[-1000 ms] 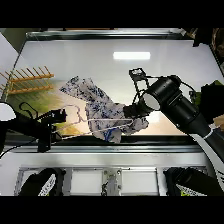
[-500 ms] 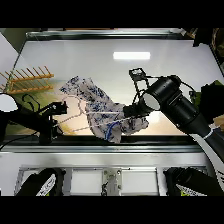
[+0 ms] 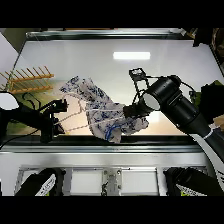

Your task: Fold the clothes and pants, and hang the long-sleeved shirts on hangers.

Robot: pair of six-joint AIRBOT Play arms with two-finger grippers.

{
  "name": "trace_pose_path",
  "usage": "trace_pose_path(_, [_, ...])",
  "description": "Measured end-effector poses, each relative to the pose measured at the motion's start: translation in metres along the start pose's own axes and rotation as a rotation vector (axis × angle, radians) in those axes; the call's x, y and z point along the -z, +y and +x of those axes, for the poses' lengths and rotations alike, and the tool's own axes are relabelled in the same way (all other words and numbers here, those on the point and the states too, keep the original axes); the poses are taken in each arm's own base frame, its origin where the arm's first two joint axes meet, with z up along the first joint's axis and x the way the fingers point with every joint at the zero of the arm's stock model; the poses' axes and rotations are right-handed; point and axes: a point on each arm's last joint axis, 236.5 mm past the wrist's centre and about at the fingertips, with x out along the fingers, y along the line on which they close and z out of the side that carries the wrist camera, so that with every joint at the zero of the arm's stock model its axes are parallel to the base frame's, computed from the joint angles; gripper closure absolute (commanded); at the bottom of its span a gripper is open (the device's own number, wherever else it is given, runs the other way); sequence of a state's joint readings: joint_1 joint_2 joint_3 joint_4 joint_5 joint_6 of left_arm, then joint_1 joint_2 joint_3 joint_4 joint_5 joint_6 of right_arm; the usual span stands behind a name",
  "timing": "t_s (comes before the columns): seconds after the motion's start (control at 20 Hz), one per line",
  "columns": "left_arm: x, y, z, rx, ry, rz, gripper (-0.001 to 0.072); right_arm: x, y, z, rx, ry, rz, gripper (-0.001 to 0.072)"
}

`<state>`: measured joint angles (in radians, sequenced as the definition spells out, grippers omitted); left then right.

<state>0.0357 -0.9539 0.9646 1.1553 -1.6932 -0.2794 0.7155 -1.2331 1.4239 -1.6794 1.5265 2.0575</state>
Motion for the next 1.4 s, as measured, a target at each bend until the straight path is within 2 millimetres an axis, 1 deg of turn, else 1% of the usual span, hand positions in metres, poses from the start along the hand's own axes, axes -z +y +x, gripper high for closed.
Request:
trace_pose_path(0.15, [-0.006, 0.004, 0.007, 0.035, -0.029, -0.013, 0.0695, 0.000, 0.000, 0.000, 0.000, 0.000, 0.000, 0.0693])
trace_pose_path(0.35, [-0.009, 0.006, 0.015, 0.075, -0.042, -0.028, 0.0695, 0.000, 0.000, 0.001, 0.001, 0.002, 0.000, 0.0693])
trace_pose_path(0.7, [-0.011, 0.005, 0.019, 0.108, -0.055, -0.036, 0.0695, 0.000, 0.001, 0.000, -0.007, 0.004, -0.019, 0.0694])
trace_pose_path(0.85, [-0.015, 0.004, 0.026, 0.116, -0.083, -0.044, 0.0695, -0.006, -0.002, -0.009, -0.013, -0.012, -0.033, 0.0694])
trace_pose_path(1.05, [-0.024, -0.003, 0.042, 0.145, -0.128, -0.029, 0.0695, -0.014, -0.011, -0.028, -0.005, -0.033, -0.034, 0.0694])
trace_pose_path(1.25, [-0.037, -0.005, 0.055, 0.140, -0.142, 0.012, 0.0695, -0.019, -0.012, -0.040, -0.010, -0.052, -0.038, 0.0694])
trace_pose_path(1.4, [-0.044, -0.001, 0.066, 0.140, -0.140, -0.016, 0.0695, -0.019, -0.009, -0.044, -0.025, -0.054, -0.040, 0.0694])
